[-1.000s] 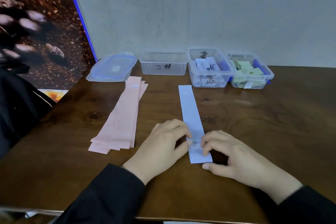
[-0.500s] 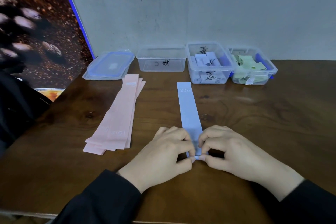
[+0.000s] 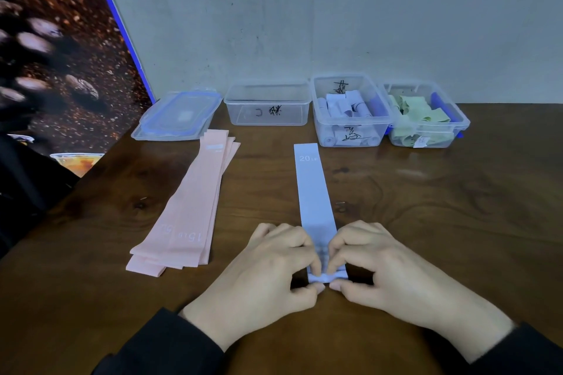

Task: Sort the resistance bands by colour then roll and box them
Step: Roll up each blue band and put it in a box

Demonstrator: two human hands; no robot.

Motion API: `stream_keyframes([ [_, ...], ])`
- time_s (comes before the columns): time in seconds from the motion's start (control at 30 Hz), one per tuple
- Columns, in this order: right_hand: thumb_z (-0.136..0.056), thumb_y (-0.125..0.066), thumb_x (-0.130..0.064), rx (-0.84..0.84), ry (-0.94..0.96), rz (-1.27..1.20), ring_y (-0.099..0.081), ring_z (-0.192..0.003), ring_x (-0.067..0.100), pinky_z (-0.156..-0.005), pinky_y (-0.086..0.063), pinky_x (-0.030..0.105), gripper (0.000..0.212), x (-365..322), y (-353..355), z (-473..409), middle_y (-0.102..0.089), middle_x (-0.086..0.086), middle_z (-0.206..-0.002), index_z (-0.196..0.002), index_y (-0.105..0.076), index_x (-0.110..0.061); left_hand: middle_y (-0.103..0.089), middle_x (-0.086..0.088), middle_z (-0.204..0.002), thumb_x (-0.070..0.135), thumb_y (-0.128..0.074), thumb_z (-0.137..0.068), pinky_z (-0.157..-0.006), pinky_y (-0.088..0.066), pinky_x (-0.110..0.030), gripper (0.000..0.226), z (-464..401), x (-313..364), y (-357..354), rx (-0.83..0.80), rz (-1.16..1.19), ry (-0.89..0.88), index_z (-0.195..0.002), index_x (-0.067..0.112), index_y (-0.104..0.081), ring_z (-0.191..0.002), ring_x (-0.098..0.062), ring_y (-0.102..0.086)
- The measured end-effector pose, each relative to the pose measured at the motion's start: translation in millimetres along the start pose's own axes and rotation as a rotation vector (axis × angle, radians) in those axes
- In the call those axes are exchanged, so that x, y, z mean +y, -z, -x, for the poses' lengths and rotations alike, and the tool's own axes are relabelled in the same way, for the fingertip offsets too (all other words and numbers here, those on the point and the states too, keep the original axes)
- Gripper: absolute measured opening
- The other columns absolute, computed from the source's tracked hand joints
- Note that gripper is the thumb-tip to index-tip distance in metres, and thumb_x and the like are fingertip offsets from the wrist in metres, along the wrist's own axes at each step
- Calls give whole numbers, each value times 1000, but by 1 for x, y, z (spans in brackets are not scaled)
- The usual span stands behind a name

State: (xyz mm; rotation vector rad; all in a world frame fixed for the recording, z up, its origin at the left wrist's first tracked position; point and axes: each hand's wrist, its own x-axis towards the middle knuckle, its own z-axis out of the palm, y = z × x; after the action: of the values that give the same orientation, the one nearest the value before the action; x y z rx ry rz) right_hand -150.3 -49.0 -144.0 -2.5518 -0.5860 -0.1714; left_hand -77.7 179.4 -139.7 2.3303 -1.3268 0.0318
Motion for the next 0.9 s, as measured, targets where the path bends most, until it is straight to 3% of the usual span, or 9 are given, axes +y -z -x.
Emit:
stream_keyframes([
  [0.23, -98, -61, -45, 48, -26, -17, -55, -90, 5, -90, -39, 26, 12, -1, -2, -3, -55, -21, -90, -93, -70, -39, -47, 20, -94, 42, -54, -94, -97, -33, -26, 15, -2, 0, -1, 40, 7, 20, -89, 33, -64, -96, -4, -47],
  [0.37, -95, -60, -41, 62, -58, -23, -54, -87, 6, -88, -42, 27, 7, -3, -3, -4, -55, -22, -88, -88, -59, -40, -46, 21, -93, 43, -50, -95, -95, -35, -27, 19, -3, 0, -2, 54, -3, 45, -89, 32, -65, -94, -3, -45],
  [0.5, -96, -59, -40, 97, -63, 9, -54, -86, 7, -84, -39, 16, 14, -1, -4, -7, -53, -21, -91, -88, -70, -35, -47, 20, -94, 43, -51, -94, -92, -38, -28, 16, -4, 0, -3, 86, -26, 66, -90, 33, -63, -93, -2, -46],
  [0.67, -93, -61, -50, 72, -80, -25, -55, -89, 8, -86, -38, 13, 23, 3, -3, -4, -54, -23, -96, -101, -74, -33, -47, 20, -94, 44, -50, -94, -89, -39, -25, 19, -3, -1, -2, 88, -42, 63, -90, 33, -64, -92, -1, -44],
  [0.77, -95, -60, -47, 84, -73, -9, -54, -88, 7, -84, -40, 15, 22, 3, -4, -4, -53, -22, -96, -102, -75, -31, -47, 21, -97, 51, -51, -90, -91, -37, -24, 23, -2, -2, -1, 70, -64, 62, -94, 33, -65, -94, -1, -42],
  [0.9, -98, -59, -42, 98, -54, 1, -54, -87, 10, -79, -47, 23, 20, 1, -5, -3, -52, -21, -95, -100, -75, -31, -47, 20, -95, 44, -55, -90, -90, -41, -27, 18, -2, -2, -2, 86, -80, 45, -95, 31, -67, -91, -2, -45],
])
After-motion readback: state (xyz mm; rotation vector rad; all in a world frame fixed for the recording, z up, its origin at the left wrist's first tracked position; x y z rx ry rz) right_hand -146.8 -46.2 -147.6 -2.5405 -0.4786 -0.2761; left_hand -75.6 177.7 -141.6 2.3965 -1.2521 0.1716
